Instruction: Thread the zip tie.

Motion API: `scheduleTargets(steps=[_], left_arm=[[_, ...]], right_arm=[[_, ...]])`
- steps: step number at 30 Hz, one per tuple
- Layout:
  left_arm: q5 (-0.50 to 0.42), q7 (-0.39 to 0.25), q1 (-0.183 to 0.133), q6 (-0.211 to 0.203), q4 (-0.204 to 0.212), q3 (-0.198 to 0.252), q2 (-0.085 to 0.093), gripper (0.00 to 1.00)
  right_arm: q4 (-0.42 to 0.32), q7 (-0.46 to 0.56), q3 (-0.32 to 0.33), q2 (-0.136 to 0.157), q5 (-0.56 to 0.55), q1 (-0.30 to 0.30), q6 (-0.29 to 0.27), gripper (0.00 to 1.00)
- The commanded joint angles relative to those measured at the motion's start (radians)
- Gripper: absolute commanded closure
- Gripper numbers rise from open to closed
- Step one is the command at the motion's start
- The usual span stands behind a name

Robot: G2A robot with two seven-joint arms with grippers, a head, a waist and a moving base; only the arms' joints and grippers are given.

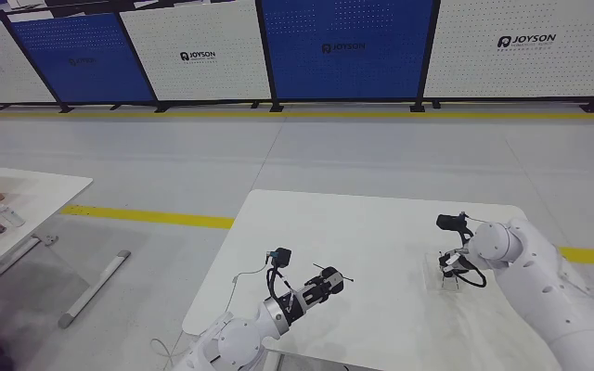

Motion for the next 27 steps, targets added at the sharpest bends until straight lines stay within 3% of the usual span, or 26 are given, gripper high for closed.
scheduleTargets(steps=[1, 8, 15, 19, 22, 25, 26, 27], left_arm=[[0.0, 0.0, 0.0, 0.0, 0.0, 0.0, 0.0, 1.0], [0.0, 0.0, 0.0, 0.0, 0.0, 0.0, 0.0, 1.0], [0.0, 0.0, 0.0, 0.0, 0.0, 0.0, 0.0, 1.0], [0.0, 0.0, 0.0, 0.0, 0.0, 0.0, 0.0, 1.0], [0.0, 0.0, 0.0, 0.0, 0.0, 0.0, 0.0, 1.0], [0.0, 0.0, 0.0, 0.0, 0.0, 0.0, 0.0, 1.0], [0.0, 0.0, 0.0, 0.0, 0.0, 0.0, 0.0, 1.0], [0.0, 0.0, 0.0, 0.0, 0.0, 0.0, 0.0, 1.0]], right_arm=[[0.003, 0.0, -0.001, -0.002, -0.002, 0.001, -0.003, 1.0], [-0.008, -0.006, 0.013, 0.001, -0.009, -0.002, -0.023, 1.0], [-0.105, -0.007, 0.064, 0.031, -0.04, -0.046, -0.035, 1.0], [-0.226, -0.008, 0.115, 0.062, -0.087, -0.101, -0.006, 1.0], [-0.359, -0.006, 0.173, 0.093, -0.132, -0.176, 0.023, 1.0], [-0.491, -0.004, 0.23, 0.119, -0.18, -0.262, 0.082, 1.0], [-0.521, -0.019, 0.255, 0.124, -0.175, -0.287, 0.125, 1.0], [-0.521, -0.019, 0.255, 0.124, -0.175, -0.287, 0.125, 1.0]])
